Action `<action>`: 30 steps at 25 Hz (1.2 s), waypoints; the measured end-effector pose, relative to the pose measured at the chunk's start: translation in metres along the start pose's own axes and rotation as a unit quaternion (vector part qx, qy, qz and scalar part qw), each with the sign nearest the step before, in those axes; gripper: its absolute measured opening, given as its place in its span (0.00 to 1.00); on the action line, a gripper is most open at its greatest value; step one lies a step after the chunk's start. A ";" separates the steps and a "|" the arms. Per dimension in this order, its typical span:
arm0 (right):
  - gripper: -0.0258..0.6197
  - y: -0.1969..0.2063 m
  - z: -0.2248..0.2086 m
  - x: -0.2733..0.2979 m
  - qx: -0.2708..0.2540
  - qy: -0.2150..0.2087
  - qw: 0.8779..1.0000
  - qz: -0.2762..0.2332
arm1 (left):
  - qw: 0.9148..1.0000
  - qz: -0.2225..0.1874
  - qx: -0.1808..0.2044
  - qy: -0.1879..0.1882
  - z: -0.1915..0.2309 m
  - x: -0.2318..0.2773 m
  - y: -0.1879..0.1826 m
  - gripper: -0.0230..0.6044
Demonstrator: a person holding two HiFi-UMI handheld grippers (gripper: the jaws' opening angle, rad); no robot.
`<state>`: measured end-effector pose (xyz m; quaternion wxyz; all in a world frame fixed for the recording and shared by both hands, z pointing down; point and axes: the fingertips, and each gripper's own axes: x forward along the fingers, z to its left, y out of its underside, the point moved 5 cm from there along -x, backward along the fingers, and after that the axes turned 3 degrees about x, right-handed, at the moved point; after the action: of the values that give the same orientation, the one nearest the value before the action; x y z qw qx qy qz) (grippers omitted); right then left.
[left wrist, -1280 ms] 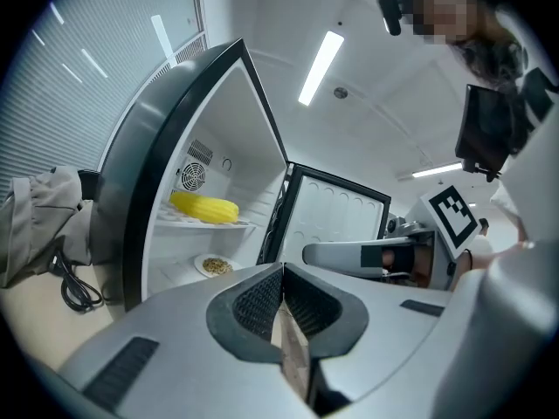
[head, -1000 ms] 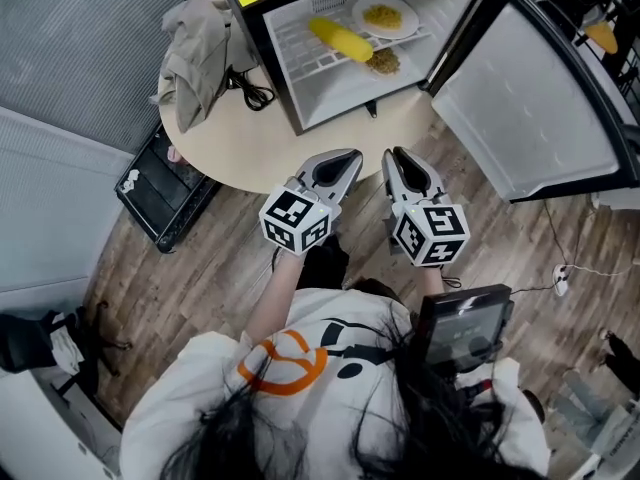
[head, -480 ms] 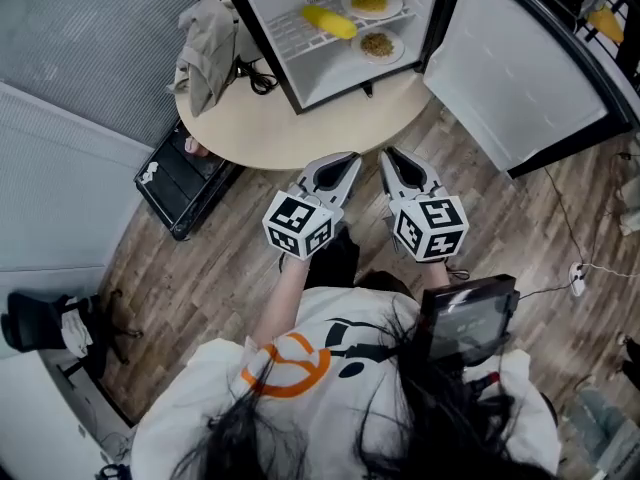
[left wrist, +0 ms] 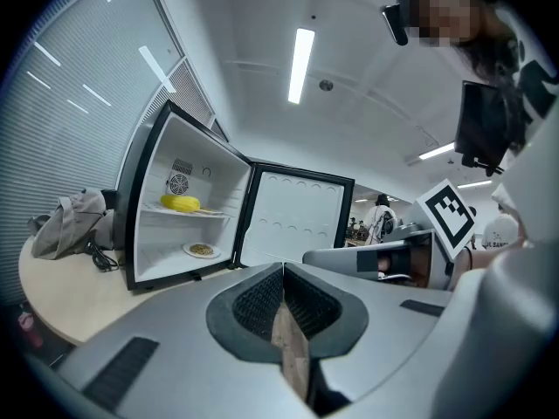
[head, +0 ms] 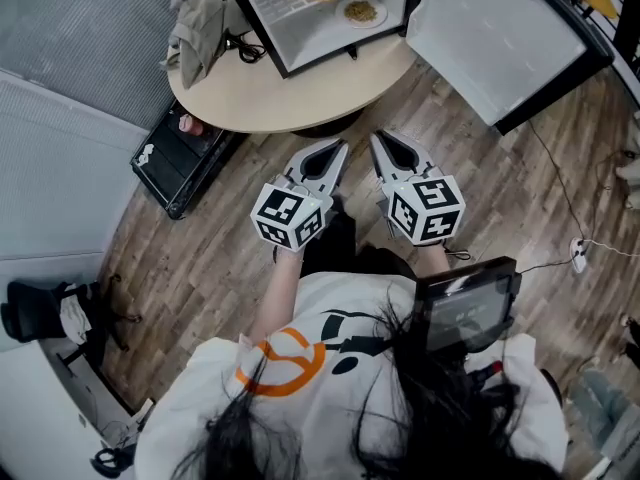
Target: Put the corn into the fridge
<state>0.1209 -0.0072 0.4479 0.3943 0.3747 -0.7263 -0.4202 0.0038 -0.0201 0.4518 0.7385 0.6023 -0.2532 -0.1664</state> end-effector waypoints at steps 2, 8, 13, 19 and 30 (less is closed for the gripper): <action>0.09 0.004 0.002 -0.006 0.001 -0.001 1.000 0.002 | 1.000 -0.001 0.001 -0.001 -0.007 -0.005 0.002 0.05; 0.09 0.010 0.013 -0.020 -0.009 -0.007 1.000 0.001 | 1.000 -0.003 0.001 -0.005 -0.020 -0.020 0.007 0.05; 0.08 0.011 0.016 -0.026 -0.009 -0.007 1.000 -0.002 | 1.000 -0.009 0.005 -0.005 -0.023 -0.024 0.004 0.05; 0.08 0.009 0.018 -0.028 -0.015 -0.003 1.000 0.000 | 1.000 -0.013 0.008 0.001 -0.025 -0.025 0.000 0.05; 0.08 0.009 0.019 -0.017 -0.019 -0.009 1.000 0.010 | 1.000 -0.020 0.008 -0.011 -0.011 -0.029 -0.006 0.05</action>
<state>0.1087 0.0165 0.4450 0.3989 0.3566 -0.7254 -0.4330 -0.0129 0.0031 0.4394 0.7274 0.6113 -0.2502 -0.1859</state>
